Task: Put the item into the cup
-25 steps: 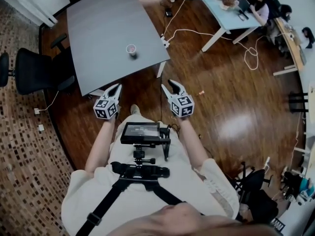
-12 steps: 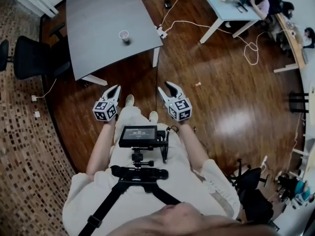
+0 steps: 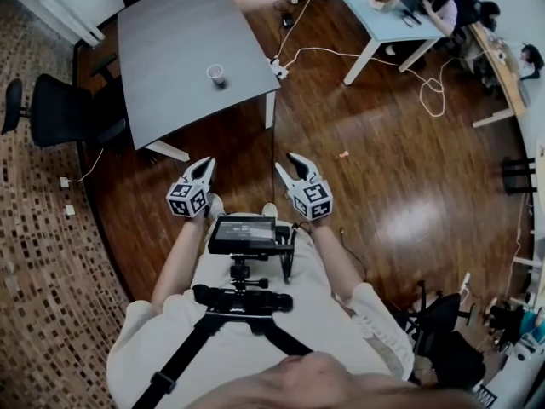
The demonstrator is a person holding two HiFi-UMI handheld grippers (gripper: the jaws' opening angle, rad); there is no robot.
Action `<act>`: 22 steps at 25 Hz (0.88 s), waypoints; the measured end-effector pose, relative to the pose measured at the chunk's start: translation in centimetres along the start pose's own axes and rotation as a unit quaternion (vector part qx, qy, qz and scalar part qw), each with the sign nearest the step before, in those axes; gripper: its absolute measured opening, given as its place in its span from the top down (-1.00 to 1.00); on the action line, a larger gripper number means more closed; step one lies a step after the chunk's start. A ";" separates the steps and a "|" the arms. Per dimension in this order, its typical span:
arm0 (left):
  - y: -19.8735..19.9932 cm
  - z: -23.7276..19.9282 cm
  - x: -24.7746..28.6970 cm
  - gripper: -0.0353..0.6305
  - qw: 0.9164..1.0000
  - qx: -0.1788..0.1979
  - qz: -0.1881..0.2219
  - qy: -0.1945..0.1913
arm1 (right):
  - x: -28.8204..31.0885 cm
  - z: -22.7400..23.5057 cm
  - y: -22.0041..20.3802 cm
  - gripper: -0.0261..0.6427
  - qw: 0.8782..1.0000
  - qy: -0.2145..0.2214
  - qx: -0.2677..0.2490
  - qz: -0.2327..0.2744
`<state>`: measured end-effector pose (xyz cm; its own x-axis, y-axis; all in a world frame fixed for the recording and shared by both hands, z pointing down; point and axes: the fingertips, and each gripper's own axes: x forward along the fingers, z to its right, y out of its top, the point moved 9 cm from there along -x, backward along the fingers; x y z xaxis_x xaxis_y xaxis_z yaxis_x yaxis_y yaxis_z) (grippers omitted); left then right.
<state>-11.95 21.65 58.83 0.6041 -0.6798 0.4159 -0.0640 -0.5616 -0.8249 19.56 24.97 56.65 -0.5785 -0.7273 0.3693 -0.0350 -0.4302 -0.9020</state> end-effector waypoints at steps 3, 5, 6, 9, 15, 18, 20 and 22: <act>0.9 -0.3 0.0 0.90 1.000 0.010 -0.001 -0.007 | 0.4 -0.4 0.0 0.41 1.000 -0.006 0.002 0.000; 1.3 -0.8 0.4 0.90 1.000 0.011 -0.003 -0.009 | 1.2 -0.3 0.1 0.41 1.000 -0.006 0.004 -0.003; 1.4 -1.1 0.6 0.90 1.000 0.011 -0.005 -0.010 | 1.6 -0.2 0.1 0.41 1.000 -0.005 0.006 -0.004; 0.9 -1.5 0.8 0.90 1.000 0.007 -0.011 -0.010 | 2.2 -0.5 0.3 0.41 1.000 -0.004 0.011 -0.001; 0.6 -1.3 0.8 0.90 1.000 0.000 -0.014 -0.008 | 2.9 -1.1 0.3 0.41 1.000 0.009 0.003 0.000; 0.5 -1.9 1.4 0.90 1.000 -0.005 -0.017 0.001 | 4.0 -0.7 0.2 0.41 1.000 0.015 -0.003 -0.010; 0.5 -2.0 1.3 0.90 1.000 -0.008 -0.017 0.005 | 4.2 -0.6 0.4 0.41 1.000 0.016 -0.006 -0.016; 0.5 -2.0 1.1 0.90 1.000 -0.010 -0.016 0.007 | 4.3 -0.5 0.6 0.41 1.000 0.014 -0.011 -0.018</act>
<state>-12.88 19.64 59.64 0.5942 -0.6687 0.4470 -0.0618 -0.5921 -0.8035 16.64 21.88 57.55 -0.5999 -0.6955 0.3954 -0.0732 -0.4444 -0.8928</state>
